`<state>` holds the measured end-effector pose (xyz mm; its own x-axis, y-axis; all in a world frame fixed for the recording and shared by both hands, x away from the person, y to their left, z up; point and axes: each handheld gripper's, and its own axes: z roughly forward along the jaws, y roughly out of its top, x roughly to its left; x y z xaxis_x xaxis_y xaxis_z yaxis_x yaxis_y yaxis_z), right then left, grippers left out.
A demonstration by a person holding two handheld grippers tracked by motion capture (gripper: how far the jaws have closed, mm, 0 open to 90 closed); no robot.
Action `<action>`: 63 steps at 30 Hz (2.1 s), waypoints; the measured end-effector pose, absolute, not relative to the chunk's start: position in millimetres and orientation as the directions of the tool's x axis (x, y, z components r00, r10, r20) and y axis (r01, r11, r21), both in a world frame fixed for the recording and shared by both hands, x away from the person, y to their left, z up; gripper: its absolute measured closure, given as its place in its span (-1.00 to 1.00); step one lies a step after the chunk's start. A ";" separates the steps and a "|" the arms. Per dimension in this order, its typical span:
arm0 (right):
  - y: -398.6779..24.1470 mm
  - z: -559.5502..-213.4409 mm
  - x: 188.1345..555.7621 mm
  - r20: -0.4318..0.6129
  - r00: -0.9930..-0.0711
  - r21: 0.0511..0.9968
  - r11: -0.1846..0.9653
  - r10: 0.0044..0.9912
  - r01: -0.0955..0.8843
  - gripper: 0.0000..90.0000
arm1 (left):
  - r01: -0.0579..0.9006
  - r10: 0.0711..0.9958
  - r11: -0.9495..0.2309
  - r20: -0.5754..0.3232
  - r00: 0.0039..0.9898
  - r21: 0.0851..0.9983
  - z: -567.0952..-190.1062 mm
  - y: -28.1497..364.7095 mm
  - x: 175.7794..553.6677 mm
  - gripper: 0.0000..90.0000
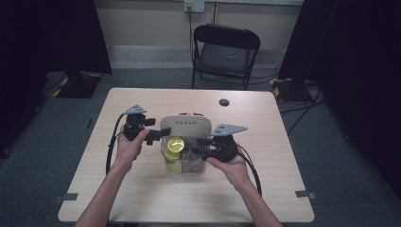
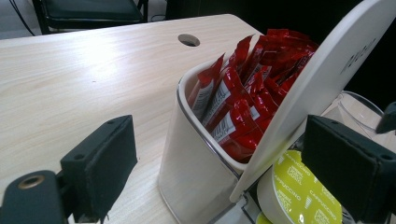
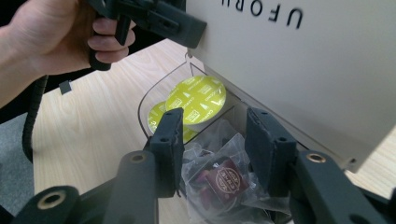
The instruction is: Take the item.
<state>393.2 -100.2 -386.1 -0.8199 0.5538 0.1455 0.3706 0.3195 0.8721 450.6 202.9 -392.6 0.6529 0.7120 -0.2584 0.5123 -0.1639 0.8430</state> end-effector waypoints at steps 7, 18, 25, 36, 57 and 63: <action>-96.3 -396.0 402.1 0.159 -0.820 0.854 0.340 0.549 0.394 0.35 | 0.513 0.711 -0.163 -0.259 0.653 0.843 -392.7 202.9 450.6 -0.78; -98.0 -406.7 407.2 0.177 -0.817 0.832 0.361 0.549 0.422 0.35 | 0.518 0.712 -0.175 -0.256 0.654 0.837 -393.5 202.5 450.8 -0.78; -98.5 -411.2 408.5 0.193 -0.819 0.820 0.370 0.540 0.437 0.51 | 0.516 0.709 -0.168 -0.261 0.655 0.840 -394.1 201.8 450.9 -0.77; -99.0 -412.0 408.8 0.211 -0.817 0.816 0.363 0.537 0.449 0.95 | 0.515 0.709 -0.171 -0.258 0.656 0.840 -393.8 202.0 450.6 -0.76; -102.1 -400.9 403.9 0.206 -0.823 0.847 0.324 0.530 0.421 1.00 | 0.518 0.709 -0.166 -0.263 0.654 0.839 -394.1 201.5 450.6 -0.76; -104.4 -396.9 402.6 0.208 -0.822 0.854 0.311 0.531 0.417 1.00 | 0.515 0.709 -0.165 -0.262 0.655 0.841 -394.2 201.4 450.5 -0.76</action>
